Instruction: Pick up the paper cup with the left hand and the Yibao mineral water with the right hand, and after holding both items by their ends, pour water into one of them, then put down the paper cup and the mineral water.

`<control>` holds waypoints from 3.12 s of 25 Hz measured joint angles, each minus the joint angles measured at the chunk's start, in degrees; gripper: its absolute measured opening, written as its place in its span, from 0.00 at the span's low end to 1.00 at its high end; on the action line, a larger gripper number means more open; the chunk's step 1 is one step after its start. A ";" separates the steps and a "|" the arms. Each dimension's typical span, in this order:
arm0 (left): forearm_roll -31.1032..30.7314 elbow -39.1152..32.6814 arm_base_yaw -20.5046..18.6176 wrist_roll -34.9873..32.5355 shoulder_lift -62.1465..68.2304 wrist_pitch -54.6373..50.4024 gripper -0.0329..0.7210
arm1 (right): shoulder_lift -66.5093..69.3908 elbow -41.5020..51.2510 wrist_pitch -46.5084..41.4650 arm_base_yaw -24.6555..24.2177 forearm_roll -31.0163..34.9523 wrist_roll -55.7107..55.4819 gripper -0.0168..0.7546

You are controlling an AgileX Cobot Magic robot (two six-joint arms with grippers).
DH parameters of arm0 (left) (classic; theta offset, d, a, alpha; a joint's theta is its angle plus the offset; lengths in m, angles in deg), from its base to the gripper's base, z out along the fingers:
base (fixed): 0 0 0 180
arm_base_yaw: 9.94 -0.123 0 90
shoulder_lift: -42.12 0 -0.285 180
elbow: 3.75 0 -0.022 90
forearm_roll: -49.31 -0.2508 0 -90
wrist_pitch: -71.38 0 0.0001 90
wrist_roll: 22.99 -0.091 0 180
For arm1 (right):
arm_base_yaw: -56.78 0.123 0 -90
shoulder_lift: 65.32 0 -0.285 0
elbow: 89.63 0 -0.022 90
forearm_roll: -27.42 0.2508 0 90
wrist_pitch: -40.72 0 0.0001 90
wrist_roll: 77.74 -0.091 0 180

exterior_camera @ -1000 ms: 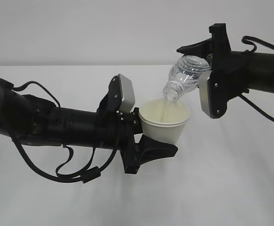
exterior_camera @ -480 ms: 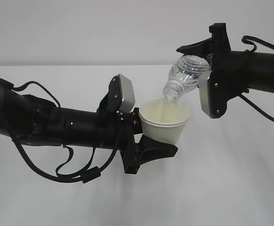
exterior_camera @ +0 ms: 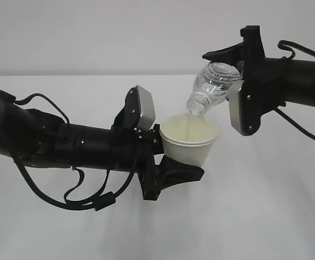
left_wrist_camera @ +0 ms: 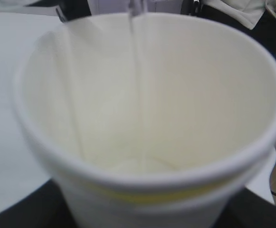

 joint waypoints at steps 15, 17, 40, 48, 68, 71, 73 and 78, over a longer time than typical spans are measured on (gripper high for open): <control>-0.02 0.00 0.00 0.00 0.00 -0.26 0.62 | 0.00 0.00 0.44 0.00 0.00 0.00 0.62; -0.02 0.00 0.00 0.00 0.00 -0.26 0.62 | 0.00 0.00 0.44 0.00 0.00 0.00 0.62; -0.12 0.00 0.00 0.00 0.00 -0.39 0.62 | 0.00 0.00 0.44 0.00 0.85 1.23 0.62; -0.12 0.00 0.00 0.00 0.00 -0.39 0.62 | 0.00 0.00 0.56 0.00 1.26 1.31 0.62; -0.12 0.00 0.00 0.00 0.00 -0.43 0.62 | 0.00 0.00 0.76 0.00 1.42 2.35 0.62; -0.12 0.00 0.00 0.00 0.00 -0.53 0.62 | 0.00 0.00 0.76 0.00 1.42 2.45 0.62; -0.12 0.00 0.00 0.00 0.00 -0.53 0.62 | 0.00 0.00 0.76 0.00 1.42 2.56 0.62; -0.12 0.00 0.00 0.00 0.00 -0.53 0.62 | 0.00 0.00 0.76 0.00 1.42 2.79 0.62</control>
